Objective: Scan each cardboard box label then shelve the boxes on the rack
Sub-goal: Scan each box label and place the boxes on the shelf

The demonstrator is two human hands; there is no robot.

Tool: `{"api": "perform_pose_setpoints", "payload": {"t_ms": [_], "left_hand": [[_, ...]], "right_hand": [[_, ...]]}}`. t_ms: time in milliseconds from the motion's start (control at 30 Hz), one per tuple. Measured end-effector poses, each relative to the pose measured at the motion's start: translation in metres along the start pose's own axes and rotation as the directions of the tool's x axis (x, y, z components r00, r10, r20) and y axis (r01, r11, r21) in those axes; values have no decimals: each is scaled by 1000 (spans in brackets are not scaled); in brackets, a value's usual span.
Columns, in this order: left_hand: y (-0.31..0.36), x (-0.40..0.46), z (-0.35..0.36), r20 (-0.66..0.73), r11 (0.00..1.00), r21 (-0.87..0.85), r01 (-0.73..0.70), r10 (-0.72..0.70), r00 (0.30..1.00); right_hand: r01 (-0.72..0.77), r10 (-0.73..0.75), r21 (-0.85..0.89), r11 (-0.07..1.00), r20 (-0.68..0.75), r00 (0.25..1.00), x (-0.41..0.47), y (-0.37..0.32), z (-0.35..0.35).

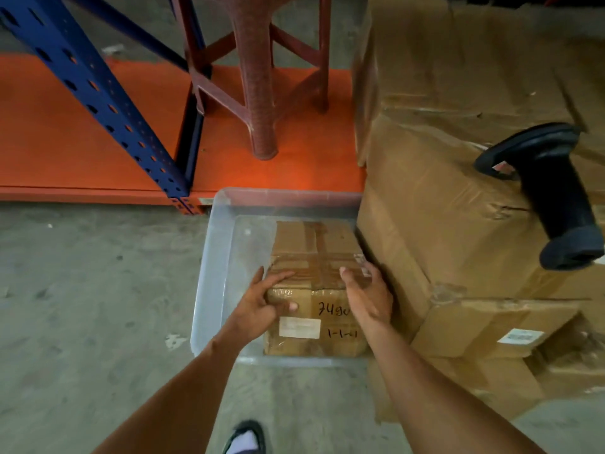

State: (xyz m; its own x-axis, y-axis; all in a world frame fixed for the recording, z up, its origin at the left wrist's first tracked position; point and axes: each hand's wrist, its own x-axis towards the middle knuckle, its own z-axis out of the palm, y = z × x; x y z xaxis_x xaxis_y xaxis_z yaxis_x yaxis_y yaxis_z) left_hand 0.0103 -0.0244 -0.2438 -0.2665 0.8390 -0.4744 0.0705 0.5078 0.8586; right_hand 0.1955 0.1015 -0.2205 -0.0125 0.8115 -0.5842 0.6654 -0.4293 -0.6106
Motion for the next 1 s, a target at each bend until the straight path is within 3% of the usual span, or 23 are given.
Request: {"api": "perform_pose_setpoints", "payload": {"t_ms": [67,133,233,433,500,633,1000], "left_hand": [[-5,-8,13,-66,964,-253,76,-95,993],[-15,-11,19,-170,933,-340,121,-187,967],[-41,-13,12,-257,939,-264,220,-288,923],[-63,1,-27,28,950,-65,306,-305,952],[-65,3,-23,42,959,-55,277,-275,961],[-69,-1,-11,-48,958,-149,246,-255,966],[-19,-83,-15,-73,937,-144,319,-332,941]], "right_hand": [[10,-9,16,1000,-37,999,-10,19,6],[-14,15,49,999,-19,1000,-20,35,12],[-71,65,83,994,82,995,-34,64,25],[-17,-11,352,936,78,997,-49,92,54],[8,-36,418,909,59,998,-51,98,58],[25,-52,421,907,54,997,-51,106,58],[124,-160,288,950,105,982,-111,81,5]]}}
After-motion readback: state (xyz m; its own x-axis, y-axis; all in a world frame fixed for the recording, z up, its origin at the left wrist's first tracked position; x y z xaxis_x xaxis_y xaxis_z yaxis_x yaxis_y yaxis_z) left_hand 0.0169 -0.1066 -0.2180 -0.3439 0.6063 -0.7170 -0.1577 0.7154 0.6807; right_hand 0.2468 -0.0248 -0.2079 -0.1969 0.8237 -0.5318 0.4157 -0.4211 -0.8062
